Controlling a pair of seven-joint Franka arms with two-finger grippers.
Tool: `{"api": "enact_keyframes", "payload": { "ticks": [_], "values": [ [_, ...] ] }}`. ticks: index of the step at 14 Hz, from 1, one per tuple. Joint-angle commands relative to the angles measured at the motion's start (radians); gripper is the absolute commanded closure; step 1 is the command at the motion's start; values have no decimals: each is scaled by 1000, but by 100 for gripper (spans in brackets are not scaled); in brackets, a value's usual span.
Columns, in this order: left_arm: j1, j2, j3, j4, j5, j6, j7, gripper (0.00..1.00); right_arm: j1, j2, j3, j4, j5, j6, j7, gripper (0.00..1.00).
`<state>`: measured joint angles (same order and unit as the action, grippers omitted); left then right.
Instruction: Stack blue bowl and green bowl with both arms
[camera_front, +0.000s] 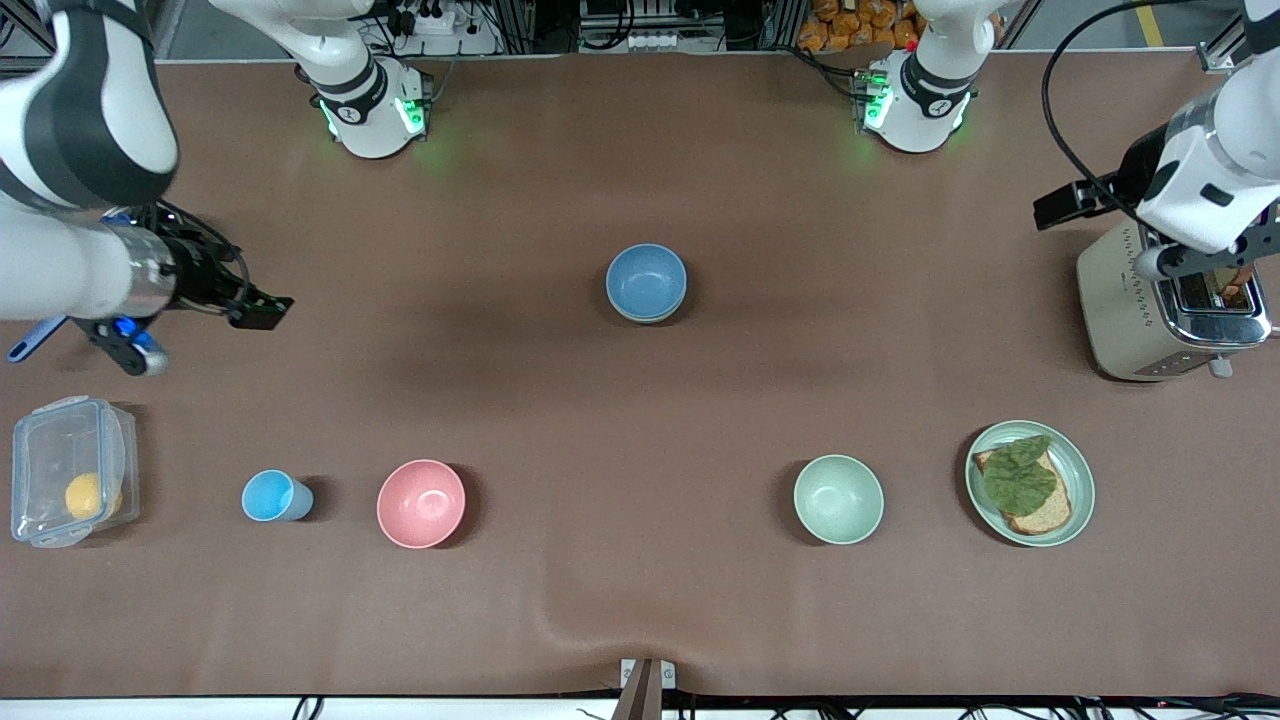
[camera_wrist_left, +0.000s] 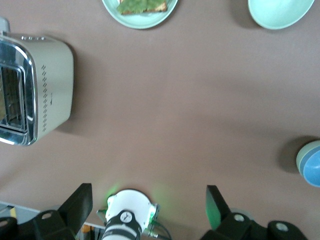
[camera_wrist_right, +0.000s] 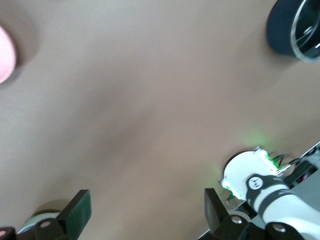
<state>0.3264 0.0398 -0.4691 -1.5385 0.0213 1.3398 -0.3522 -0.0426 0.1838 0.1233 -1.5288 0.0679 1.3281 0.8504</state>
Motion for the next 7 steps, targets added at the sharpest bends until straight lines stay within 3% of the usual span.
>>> {"api": "enact_keyframes", "payload": {
  "ticks": [1,3,4,7],
  "values": [
    [13,-15,0,-11,8,70,31,0,-10,-26,49,116,-57,-88,-2,0],
    [-10,-15,26,-11,8,107,33,0,-14,-84,44,139,-56,-90,-11,0],
    [-64,-17,77,-11,8,110,35,0,-17,-108,41,145,-54,-87,-39,0],
    [-384,-27,396,-17,8,111,36,0,-25,-164,42,148,-60,-87,-91,0]
  ]
}}
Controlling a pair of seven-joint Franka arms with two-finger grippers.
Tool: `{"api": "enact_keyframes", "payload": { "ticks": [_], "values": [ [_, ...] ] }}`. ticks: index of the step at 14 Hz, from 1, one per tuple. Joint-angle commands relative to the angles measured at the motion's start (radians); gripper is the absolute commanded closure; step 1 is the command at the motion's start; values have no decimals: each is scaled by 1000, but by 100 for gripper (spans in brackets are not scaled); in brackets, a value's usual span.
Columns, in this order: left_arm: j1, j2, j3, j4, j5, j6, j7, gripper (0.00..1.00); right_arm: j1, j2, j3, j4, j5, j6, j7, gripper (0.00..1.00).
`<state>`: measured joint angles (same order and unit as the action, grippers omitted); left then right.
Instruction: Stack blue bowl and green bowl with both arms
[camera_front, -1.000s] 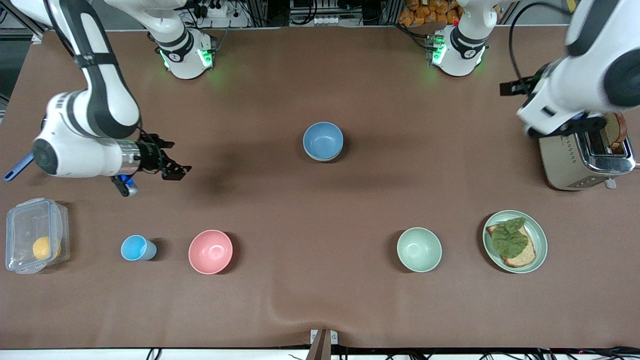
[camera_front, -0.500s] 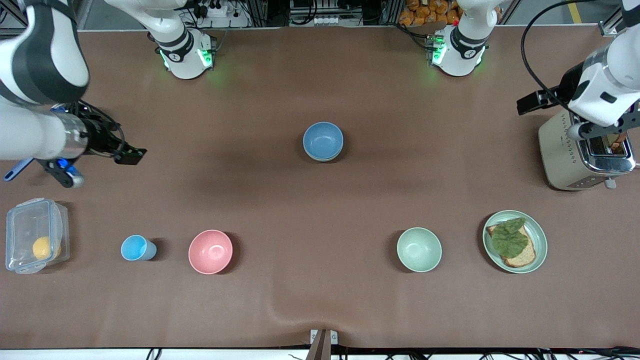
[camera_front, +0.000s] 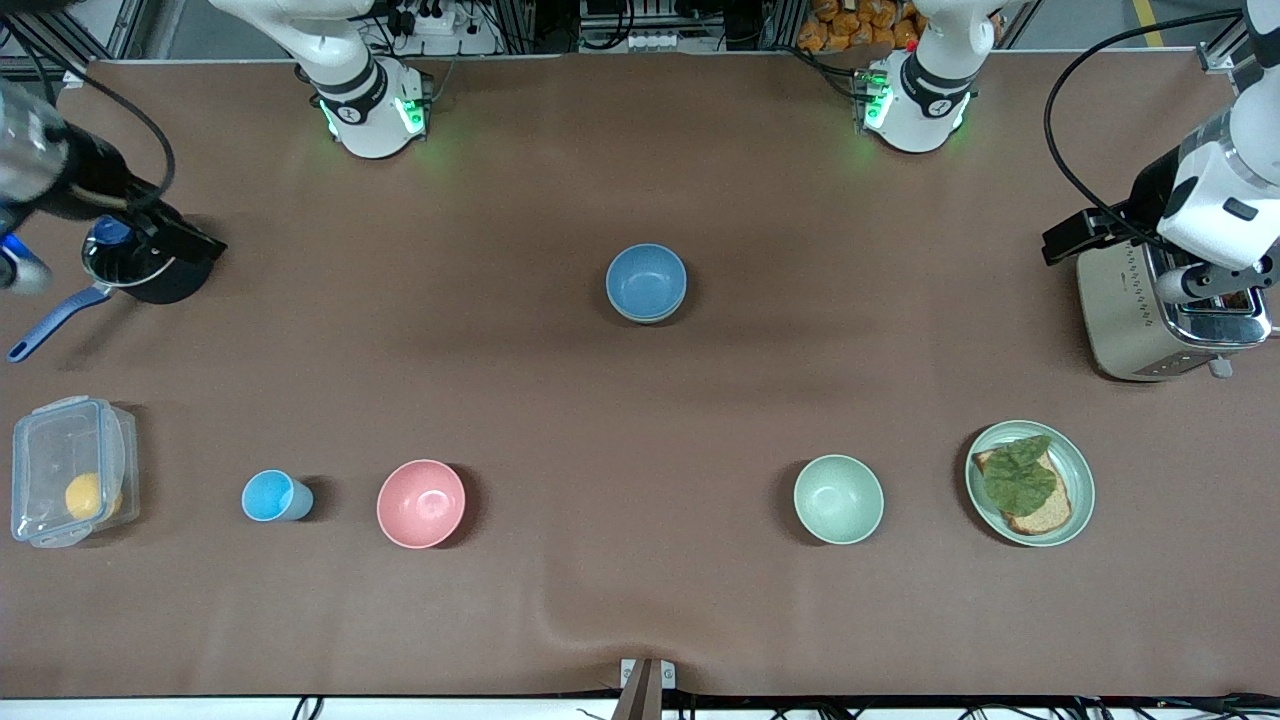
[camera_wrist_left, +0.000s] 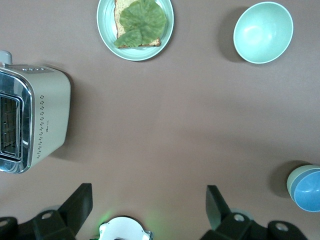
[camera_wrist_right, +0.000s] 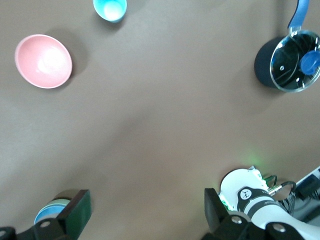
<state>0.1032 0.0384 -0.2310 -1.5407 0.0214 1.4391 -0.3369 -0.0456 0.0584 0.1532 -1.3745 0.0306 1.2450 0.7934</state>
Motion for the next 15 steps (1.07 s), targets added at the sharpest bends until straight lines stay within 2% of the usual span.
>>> {"api": "enact_keyframes", "payload": {
  "ticks": [1,4,7,9,15],
  "values": [
    [-195,-31,200,-21,5,12,36,0,-25,-57,9,-6,-23,-4,-43,0],
    [-203,-38,203,-27,-9,12,50,0,-34,-89,8,-9,-25,-3,-115,0],
    [-203,-72,209,-44,-46,11,58,0,-54,-84,2,-15,-23,-15,-287,0],
    [-201,-101,208,-74,-46,12,65,0,-48,-86,-27,-26,-17,-10,-298,0],
    [-189,-124,203,-93,-46,23,160,0,-42,-86,-20,-54,-18,24,-301,0]
  ]
}}
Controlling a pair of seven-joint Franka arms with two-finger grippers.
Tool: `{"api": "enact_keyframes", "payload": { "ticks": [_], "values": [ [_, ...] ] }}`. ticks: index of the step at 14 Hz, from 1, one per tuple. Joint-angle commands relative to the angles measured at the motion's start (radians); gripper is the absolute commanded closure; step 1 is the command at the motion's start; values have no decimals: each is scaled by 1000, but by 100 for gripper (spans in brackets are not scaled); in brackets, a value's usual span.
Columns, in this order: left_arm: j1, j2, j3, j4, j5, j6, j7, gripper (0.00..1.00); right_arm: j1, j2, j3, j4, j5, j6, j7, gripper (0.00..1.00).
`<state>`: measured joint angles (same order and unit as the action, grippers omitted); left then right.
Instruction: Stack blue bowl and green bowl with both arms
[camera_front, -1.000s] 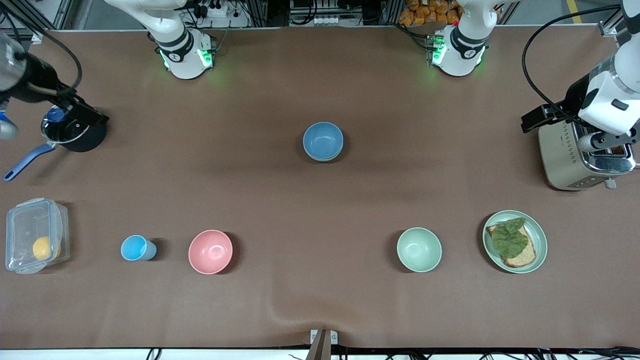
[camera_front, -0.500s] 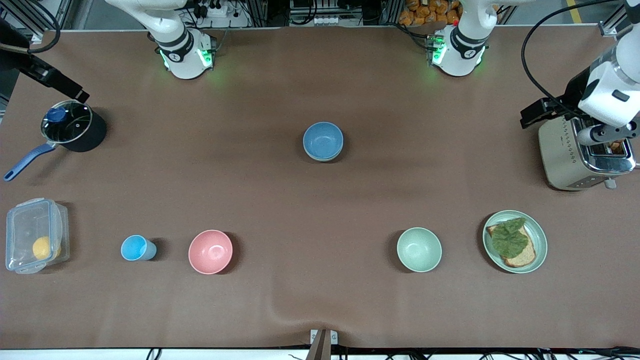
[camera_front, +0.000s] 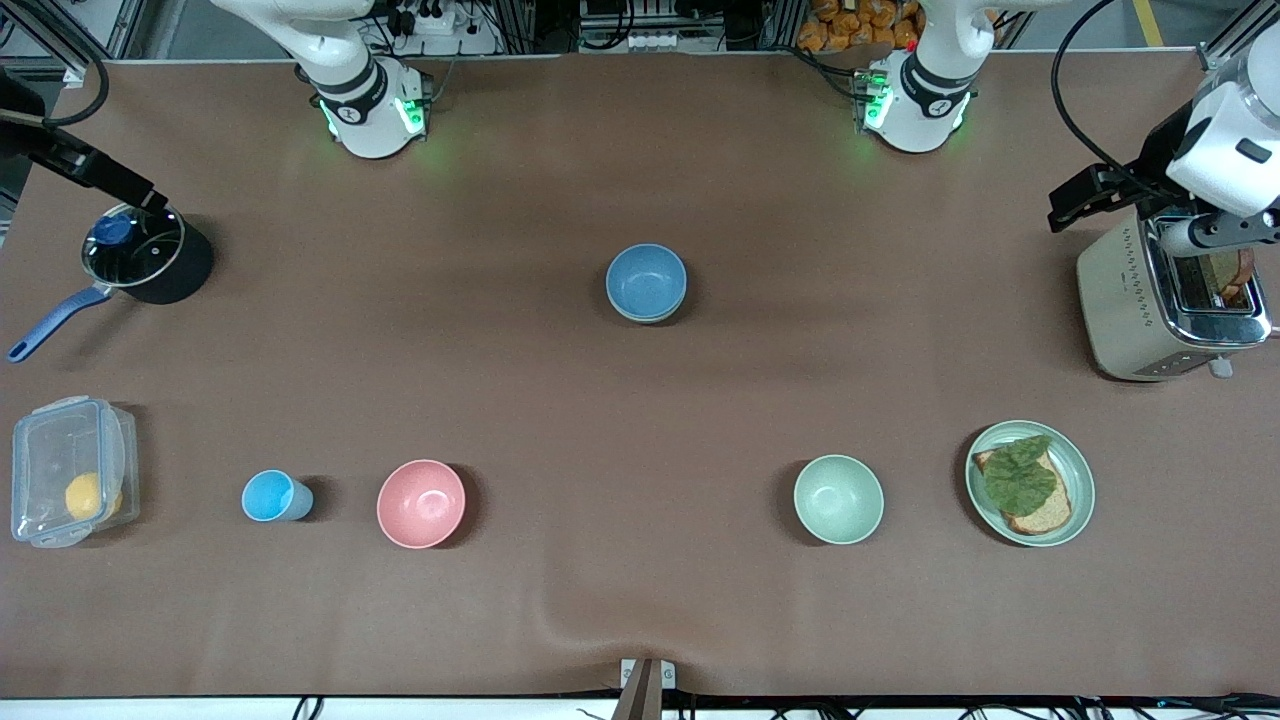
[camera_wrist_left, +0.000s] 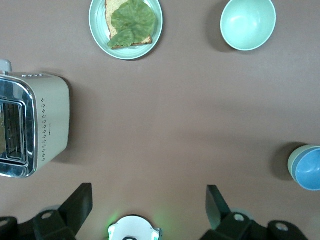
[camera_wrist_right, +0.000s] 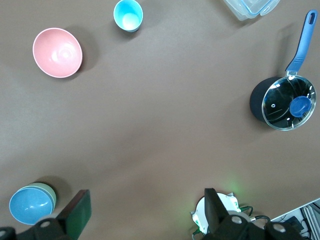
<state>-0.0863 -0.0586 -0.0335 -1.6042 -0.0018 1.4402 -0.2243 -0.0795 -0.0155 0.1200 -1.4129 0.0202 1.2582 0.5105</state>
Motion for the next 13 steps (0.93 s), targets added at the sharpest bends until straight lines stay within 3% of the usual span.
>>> {"api": "enact_keyframes", "payload": {
  "ticks": [1,3,6,7,13],
  "values": [
    [6,-27,4,-30,-21,34,52,0,-6,-12,17,-15,-6,9,-18,0],
    [36,-29,-25,-30,-17,60,71,0,-6,-12,18,-14,-6,9,-35,0],
    [179,-29,-135,-17,-27,95,158,0,-8,-15,10,-15,-6,4,-240,0],
    [180,-21,-141,-4,-30,97,152,0,-8,-15,10,-15,-6,1,-268,0],
    [68,-14,-45,6,-24,91,145,0,-5,-9,7,-15,-6,7,-322,0]
  ]
}}
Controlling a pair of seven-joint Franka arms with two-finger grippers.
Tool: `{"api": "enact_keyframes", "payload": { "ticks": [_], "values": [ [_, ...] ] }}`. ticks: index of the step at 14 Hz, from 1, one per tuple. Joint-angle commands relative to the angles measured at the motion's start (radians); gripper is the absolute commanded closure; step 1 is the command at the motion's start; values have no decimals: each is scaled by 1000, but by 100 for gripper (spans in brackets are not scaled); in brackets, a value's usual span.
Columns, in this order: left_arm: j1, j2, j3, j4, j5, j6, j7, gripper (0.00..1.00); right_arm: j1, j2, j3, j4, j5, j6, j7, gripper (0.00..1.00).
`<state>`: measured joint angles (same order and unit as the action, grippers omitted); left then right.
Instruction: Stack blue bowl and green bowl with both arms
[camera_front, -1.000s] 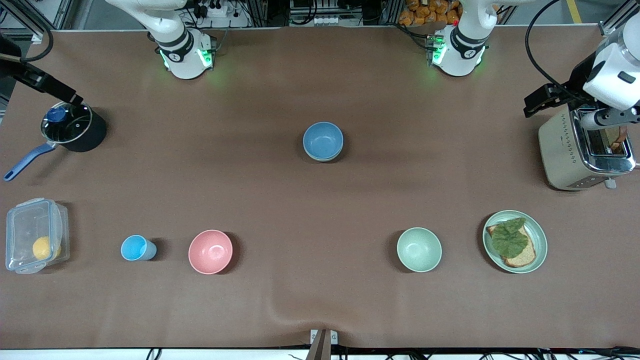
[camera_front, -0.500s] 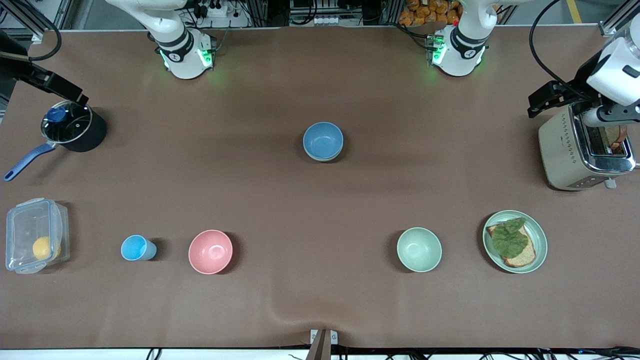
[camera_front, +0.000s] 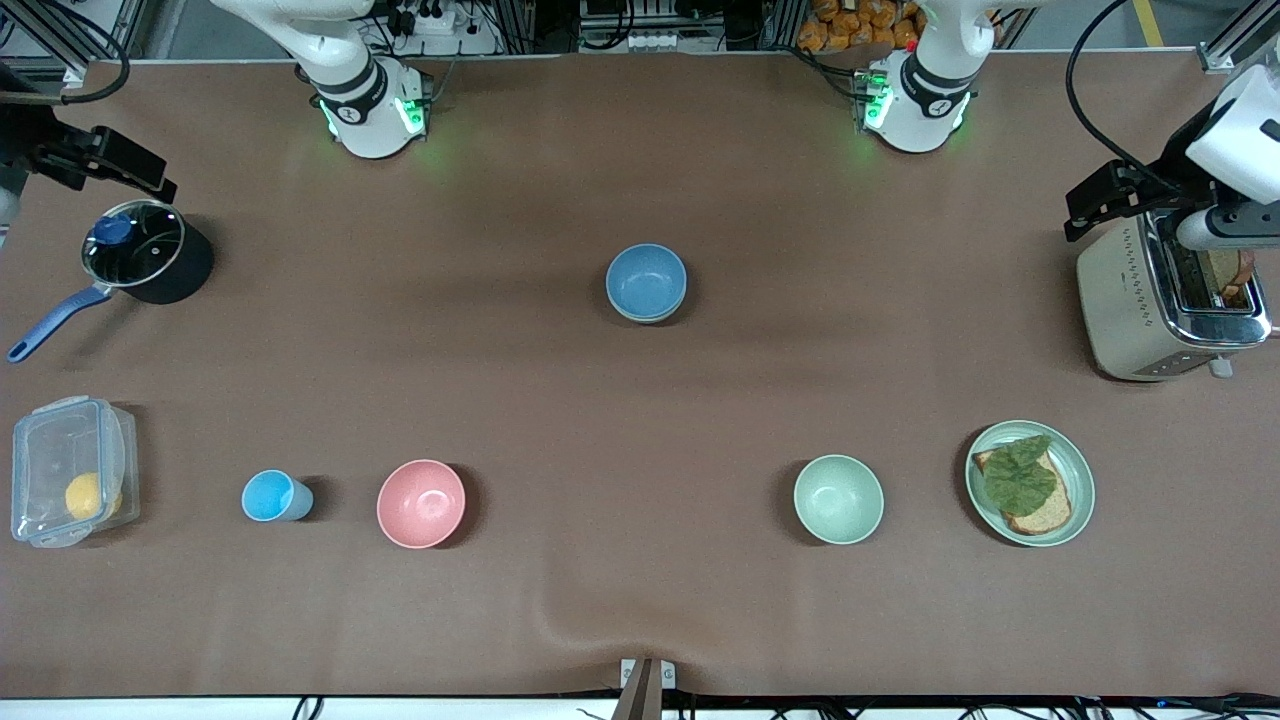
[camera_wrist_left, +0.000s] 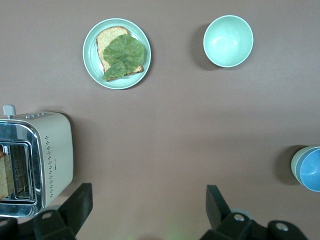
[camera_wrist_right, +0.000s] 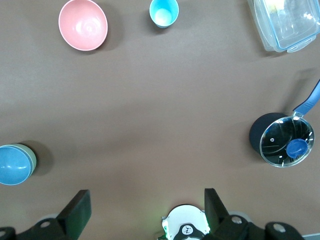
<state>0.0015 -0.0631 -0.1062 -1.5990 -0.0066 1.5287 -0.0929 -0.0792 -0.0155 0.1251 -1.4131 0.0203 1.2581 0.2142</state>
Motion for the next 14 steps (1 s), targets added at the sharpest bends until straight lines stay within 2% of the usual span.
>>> {"api": "enact_keyframes", "payload": {
  "ticks": [1,4,7,14],
  "values": [
    [-28,-9,26,1,-18,-1,12,0,-4,-9,2,-15,-6,9,-30,0],
    [-70,-9,42,2,-18,-8,10,0,-4,-3,1,-15,-6,12,-33,0],
    [-162,-9,152,30,-19,-36,12,0,-4,-3,1,-15,-6,15,-33,0],
    [-153,-12,157,53,-4,-58,27,0,-7,-6,-1,-23,-2,23,-33,0]
  ]
}}
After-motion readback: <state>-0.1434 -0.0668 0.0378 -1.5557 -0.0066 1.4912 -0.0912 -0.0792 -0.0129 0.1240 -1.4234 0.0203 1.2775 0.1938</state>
